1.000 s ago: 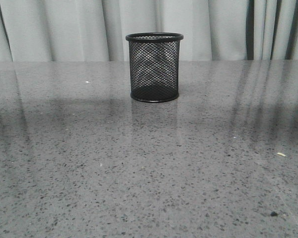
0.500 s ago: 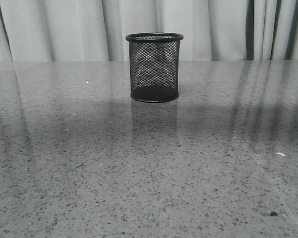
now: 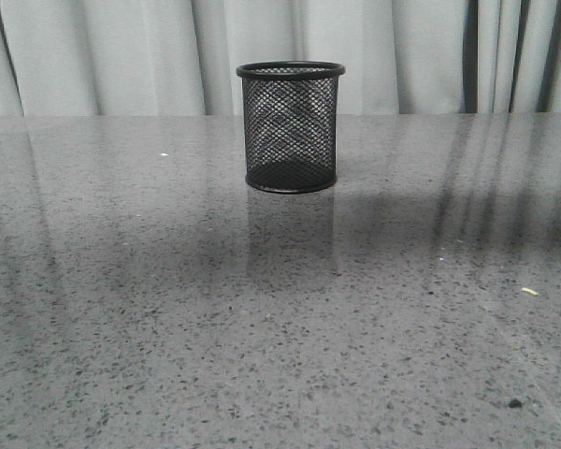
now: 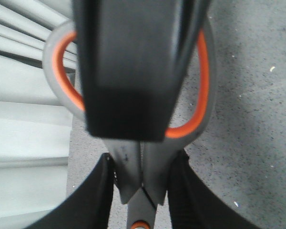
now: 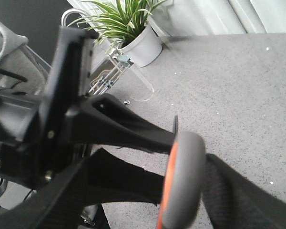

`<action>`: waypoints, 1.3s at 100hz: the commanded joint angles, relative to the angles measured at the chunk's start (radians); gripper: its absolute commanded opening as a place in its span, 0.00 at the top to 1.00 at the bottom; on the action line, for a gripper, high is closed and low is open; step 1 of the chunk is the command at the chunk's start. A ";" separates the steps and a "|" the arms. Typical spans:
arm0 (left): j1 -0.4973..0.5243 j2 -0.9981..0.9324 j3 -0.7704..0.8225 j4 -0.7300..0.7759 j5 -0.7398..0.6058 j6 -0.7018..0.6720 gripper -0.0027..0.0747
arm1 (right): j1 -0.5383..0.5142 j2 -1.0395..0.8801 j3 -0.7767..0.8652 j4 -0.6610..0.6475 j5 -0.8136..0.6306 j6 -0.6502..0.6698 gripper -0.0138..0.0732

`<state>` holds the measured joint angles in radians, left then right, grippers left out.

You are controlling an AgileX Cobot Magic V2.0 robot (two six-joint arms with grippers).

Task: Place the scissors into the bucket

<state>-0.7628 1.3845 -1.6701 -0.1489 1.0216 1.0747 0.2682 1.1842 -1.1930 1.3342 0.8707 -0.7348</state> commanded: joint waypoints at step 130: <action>-0.007 -0.202 -0.170 0.361 -0.106 -0.597 0.37 | 0.004 0.025 -0.263 -0.538 -0.047 0.209 0.90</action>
<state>-0.7665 1.2318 -1.8097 0.1342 0.9916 0.5474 0.2703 1.2153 -1.3698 0.8906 0.8639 -0.6019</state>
